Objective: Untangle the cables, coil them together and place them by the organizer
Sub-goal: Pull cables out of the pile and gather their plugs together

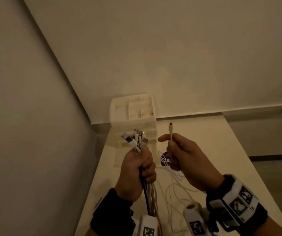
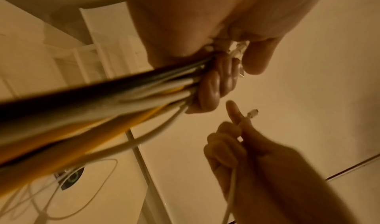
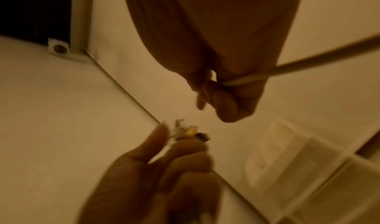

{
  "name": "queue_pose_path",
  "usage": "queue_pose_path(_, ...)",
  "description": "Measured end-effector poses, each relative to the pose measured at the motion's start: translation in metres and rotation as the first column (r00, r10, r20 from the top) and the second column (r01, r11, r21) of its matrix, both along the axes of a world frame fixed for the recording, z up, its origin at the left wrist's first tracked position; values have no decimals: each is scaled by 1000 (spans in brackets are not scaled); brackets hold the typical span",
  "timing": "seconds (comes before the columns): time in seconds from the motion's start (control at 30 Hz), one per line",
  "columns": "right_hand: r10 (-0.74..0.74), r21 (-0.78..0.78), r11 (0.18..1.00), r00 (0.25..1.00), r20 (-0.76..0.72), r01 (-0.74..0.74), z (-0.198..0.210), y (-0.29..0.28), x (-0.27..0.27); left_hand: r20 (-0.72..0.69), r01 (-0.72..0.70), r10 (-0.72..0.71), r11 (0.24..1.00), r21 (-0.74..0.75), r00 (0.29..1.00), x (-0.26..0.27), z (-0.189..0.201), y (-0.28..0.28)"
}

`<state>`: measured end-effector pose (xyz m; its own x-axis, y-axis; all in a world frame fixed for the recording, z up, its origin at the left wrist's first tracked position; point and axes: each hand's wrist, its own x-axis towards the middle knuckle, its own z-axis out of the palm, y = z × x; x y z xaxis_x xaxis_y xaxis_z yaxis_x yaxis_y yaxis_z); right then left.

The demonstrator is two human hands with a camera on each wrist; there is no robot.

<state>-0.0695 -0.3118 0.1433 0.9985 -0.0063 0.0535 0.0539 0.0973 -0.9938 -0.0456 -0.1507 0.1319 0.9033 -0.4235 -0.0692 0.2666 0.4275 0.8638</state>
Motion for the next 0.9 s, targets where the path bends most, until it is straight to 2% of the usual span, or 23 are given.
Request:
queue_pose_path(0.1, 34, -32, 999, 997, -67, -36, 3, 24, -12, 43, -43, 40, 997, 66, 998, -2, 1, 0)
queue_pose_path(0.23, 29, -222, 975, 1000, 5, -28, 9, 44, -21, 148, -96, 70, 979, 179, 986, -3, 3, 5)
queue_pose_path(0.33, -47, -344, 937, 997, 62, 66, 11, 52, -27, 175, -127, 89, 968, 218, 980, -2, 4, 8)
queue_pose_path(0.43, -153, -351, 922, 987, 54, 162, 12, 52, -28, 196, -129, 86, 966, 222, 977, 1, 1, 14)
queue_pose_path(0.57, -131, -343, 932, 991, -25, 115, 13, 59, -28, 266, -115, 53, 969, 220, 962, -2, -4, 18)
queue_pose_path(0.8, -187, -475, 862, 982, 23, 175, 3, 70, -26, 162, -152, 99, 922, 356, 982, -5, -7, 15)
queue_pose_path(0.9, -129, -590, 794, 989, 71, 146, -12, 65, -36, 144, -188, 158, 954, 235, 977, 2, -5, 24)
